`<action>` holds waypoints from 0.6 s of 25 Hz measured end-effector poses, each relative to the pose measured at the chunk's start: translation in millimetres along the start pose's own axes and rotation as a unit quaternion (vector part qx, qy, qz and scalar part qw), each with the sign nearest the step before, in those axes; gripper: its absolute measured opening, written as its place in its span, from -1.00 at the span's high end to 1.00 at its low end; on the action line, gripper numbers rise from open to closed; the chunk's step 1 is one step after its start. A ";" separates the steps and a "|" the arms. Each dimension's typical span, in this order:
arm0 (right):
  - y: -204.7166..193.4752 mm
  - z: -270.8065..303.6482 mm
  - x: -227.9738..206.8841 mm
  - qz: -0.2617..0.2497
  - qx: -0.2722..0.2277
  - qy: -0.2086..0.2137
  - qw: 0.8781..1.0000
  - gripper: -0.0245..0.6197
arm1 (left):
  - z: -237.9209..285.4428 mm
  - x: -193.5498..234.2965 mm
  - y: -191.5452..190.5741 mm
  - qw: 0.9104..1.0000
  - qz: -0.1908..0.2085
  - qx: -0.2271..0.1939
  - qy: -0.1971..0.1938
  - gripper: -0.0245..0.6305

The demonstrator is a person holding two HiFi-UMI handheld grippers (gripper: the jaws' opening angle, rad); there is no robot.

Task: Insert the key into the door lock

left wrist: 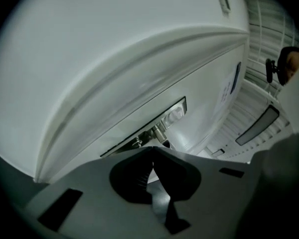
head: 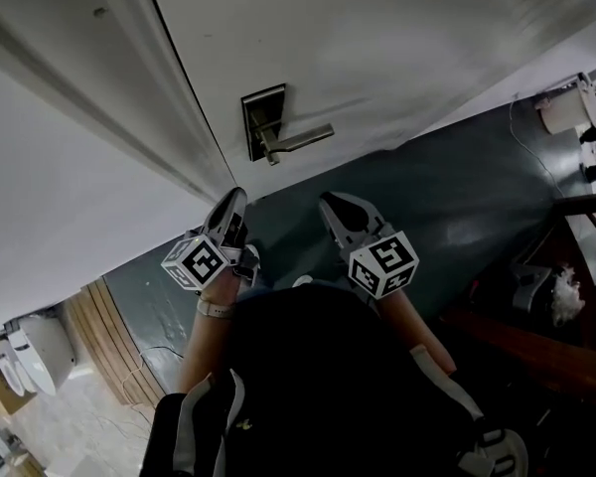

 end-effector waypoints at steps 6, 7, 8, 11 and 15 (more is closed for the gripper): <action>11.9 2.2 8.3 -0.023 -0.009 0.027 0.999 0.84 | -32.4 -16.0 11.9 0.993 0.107 0.009 0.055 0.89; 13.9 2.0 9.7 -0.027 -0.010 0.029 0.999 0.84 | -37.5 -19.1 13.7 0.990 0.124 0.010 0.061 0.90; 16.0 1.8 11.2 -0.031 -0.012 0.032 0.999 0.84 | -42.4 -22.1 15.2 0.988 0.140 0.011 0.067 0.89; 23.4 1.0 15.7 -0.044 -0.019 0.037 0.998 0.84 | -54.4 -29.9 19.1 0.979 0.185 0.015 0.081 0.89; 33.3 -2.0 25.1 -0.072 -0.027 0.043 0.996 0.84 | -66.9 -42.0 23.3 0.965 0.241 0.016 0.101 0.89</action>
Point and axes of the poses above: the fingertips, and each gripper's own axes: z forward along the fingers, x to its left, y out of its top, the point moved 10 cm from there along -z, backward along the fingers, and after that the axes turned 12 degrees about x, right-handed, at the moved point
